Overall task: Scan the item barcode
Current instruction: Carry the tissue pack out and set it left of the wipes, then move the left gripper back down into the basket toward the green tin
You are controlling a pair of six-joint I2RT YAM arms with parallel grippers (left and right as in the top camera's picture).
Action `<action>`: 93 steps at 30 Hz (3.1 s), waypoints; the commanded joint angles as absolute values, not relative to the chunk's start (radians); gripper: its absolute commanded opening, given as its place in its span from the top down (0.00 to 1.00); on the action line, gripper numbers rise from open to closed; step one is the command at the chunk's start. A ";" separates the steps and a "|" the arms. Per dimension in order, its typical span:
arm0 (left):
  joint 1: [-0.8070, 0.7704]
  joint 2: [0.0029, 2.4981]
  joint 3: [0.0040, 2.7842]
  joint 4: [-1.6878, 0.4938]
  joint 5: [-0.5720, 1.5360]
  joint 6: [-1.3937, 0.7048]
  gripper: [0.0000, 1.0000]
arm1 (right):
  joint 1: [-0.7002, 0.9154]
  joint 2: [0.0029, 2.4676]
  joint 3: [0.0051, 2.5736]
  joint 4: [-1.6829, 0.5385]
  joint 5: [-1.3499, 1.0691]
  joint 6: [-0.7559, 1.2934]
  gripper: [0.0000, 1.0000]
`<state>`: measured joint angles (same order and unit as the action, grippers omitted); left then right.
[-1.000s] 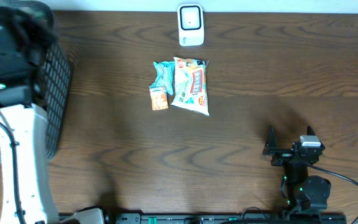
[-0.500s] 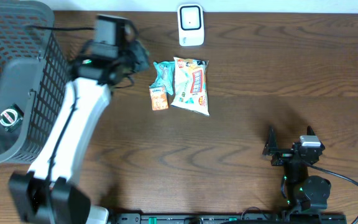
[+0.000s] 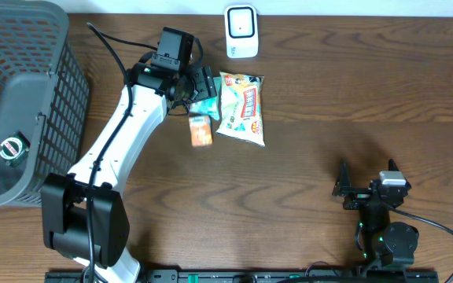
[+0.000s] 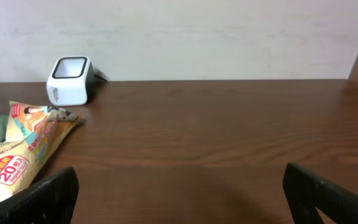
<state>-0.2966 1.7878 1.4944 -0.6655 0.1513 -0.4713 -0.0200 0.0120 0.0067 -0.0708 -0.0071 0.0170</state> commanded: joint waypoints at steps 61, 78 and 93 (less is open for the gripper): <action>0.472 1.326 1.524 -0.712 -0.237 -0.292 0.02 | -0.012 0.007 0.006 -0.076 -0.006 0.010 0.01; 0.623 1.631 1.524 -0.845 -0.237 -0.299 0.03 | -0.012 0.007 0.006 -0.076 -0.006 0.010 0.01; 0.669 1.862 1.503 -0.807 -0.202 -0.191 0.02 | -0.012 0.007 0.006 -0.076 -0.006 0.010 0.01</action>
<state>0.6659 1.8275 1.5040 -0.8207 -0.2077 -0.2119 -0.0200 0.0120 0.0067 -0.0708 -0.0071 0.0170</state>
